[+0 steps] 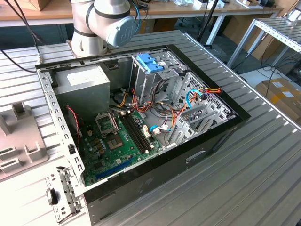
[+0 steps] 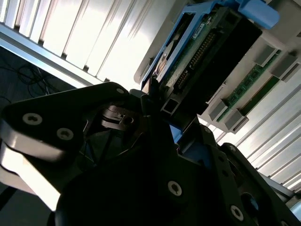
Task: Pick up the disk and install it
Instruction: 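Pick up the disk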
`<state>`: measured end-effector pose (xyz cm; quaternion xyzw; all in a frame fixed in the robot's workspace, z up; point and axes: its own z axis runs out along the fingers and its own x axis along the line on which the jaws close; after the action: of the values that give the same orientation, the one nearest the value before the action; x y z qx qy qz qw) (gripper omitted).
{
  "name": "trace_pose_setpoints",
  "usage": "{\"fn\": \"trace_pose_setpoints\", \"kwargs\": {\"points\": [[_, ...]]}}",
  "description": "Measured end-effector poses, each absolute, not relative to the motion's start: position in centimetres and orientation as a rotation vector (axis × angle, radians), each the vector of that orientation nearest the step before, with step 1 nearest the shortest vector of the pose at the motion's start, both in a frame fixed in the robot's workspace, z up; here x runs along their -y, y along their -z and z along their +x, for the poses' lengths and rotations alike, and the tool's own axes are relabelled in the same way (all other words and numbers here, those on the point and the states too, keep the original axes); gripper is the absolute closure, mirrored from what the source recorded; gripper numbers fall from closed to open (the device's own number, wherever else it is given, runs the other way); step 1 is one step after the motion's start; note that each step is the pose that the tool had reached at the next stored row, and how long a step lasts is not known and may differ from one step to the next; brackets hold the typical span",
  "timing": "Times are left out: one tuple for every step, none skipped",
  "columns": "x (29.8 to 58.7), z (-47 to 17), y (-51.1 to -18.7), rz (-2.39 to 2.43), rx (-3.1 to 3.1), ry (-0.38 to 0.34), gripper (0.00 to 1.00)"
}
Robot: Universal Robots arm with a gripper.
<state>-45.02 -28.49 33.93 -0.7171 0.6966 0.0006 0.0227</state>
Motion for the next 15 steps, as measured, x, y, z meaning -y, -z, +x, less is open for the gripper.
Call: {"fn": "trace_pose_setpoints", "kwargs": {"points": [[28.5,-45.0,-34.0,-2.221,-2.157,-0.002,0.63],[28.5,-45.0,-34.1,-2.221,-2.157,-0.002,0.63],[28.5,-45.0,-34.2,-2.221,-2.157,-0.002,0.63],[28.5,-45.0,-34.3,-2.221,-2.157,-0.002,0.63],[28.5,-45.0,-34.4,-2.221,-2.157,-0.002,0.63],[28.5,-45.0,-34.5,-2.221,-2.157,-0.002,0.63],[28.5,-45.0,-34.6,-2.221,-2.157,-0.002,0.63],[28.5,-45.0,-34.7,-2.221,-2.157,-0.002,0.63],[28.5,-45.0,-34.8,-2.221,-2.157,-0.002,0.63],[28.5,-45.0,-34.8,-2.221,-2.157,-0.002,0.63],[28.5,-45.0,-34.9,-2.221,-2.157,-0.002,0.63],[28.5,-45.0,-35.0,-2.221,-2.157,-0.002,0.63],[28.5,-45.0,-35.0,-2.221,-2.157,-0.002,0.63],[28.5,-45.0,-35.1,-2.221,-2.157,-0.002,0.63],[28.5,-45.0,-35.2,-2.221,-2.157,-0.002,0.63]]}}
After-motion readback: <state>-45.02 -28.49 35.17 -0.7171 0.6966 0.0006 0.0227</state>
